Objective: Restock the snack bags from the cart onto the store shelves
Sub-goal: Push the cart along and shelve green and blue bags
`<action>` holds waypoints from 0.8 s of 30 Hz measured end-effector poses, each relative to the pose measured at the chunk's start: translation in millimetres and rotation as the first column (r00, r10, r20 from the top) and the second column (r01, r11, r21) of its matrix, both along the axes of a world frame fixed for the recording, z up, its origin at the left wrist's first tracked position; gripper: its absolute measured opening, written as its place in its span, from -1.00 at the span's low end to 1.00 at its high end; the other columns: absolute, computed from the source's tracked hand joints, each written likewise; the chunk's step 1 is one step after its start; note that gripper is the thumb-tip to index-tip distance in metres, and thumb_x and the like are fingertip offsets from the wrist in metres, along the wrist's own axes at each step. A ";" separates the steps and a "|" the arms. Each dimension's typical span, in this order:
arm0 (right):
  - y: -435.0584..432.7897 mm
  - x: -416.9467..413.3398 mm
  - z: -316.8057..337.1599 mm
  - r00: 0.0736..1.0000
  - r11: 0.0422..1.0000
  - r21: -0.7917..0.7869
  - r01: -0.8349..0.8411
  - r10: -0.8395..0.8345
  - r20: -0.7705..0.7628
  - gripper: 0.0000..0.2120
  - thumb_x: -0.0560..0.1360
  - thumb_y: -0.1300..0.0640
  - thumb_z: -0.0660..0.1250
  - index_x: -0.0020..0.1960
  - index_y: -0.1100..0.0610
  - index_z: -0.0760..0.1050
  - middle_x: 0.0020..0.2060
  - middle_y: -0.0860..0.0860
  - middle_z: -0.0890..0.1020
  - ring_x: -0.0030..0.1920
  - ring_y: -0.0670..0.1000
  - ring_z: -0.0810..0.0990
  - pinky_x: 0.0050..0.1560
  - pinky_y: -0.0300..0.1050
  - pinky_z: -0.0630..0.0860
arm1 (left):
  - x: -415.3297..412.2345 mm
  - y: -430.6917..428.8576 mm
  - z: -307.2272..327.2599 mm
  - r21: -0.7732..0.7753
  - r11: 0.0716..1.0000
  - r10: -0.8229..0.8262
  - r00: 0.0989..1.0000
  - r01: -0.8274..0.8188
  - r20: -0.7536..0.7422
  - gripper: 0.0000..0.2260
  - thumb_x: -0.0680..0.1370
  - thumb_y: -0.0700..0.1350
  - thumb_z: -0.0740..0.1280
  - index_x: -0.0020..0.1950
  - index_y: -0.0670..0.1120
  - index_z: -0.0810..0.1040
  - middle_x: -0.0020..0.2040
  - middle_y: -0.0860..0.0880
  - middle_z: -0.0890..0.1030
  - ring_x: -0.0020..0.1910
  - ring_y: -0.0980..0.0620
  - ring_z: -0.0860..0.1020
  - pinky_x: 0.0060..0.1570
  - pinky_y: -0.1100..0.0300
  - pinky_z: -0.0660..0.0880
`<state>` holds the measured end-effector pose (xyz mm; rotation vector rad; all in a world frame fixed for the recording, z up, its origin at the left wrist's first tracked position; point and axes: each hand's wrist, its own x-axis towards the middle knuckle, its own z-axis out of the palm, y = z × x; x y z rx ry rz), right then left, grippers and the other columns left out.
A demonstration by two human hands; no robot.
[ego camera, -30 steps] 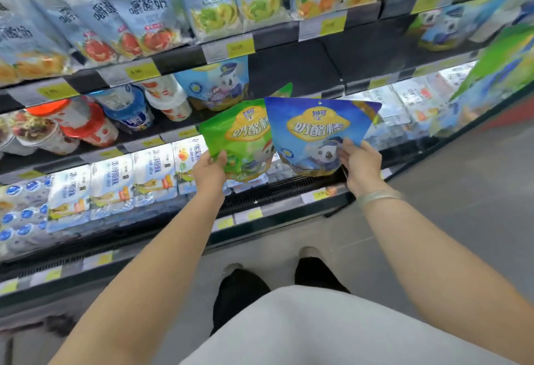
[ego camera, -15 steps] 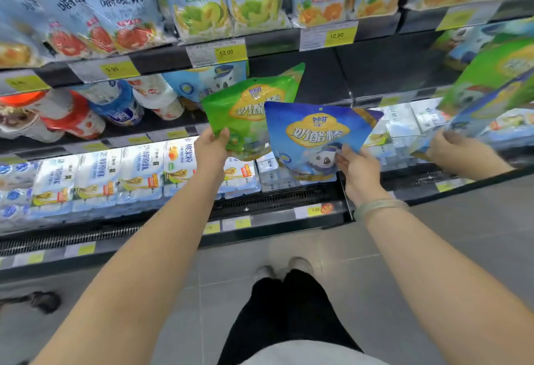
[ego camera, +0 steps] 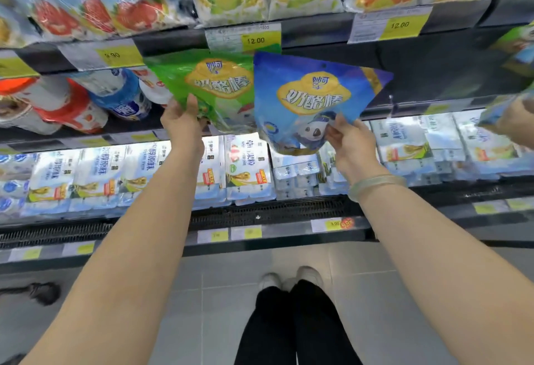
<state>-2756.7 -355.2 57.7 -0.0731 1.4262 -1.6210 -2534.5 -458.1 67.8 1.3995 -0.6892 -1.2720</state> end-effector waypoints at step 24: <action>-69.4 -23.9 19.1 0.972 0.981 0.072 0.183 -0.169 -0.166 -0.74 0.55 0.26 0.22 -0.31 0.11 0.43 -0.35 0.03 0.52 -0.36 -0.03 0.50 -0.25 -0.15 0.49 | -72.5 -3.9 -4.0 0.244 0.964 -0.205 0.883 0.107 0.423 -0.01 0.46 0.11 0.37 0.51 -0.17 -0.33 0.54 -0.23 -0.02 0.54 -0.16 0.04 0.45 0.05 0.19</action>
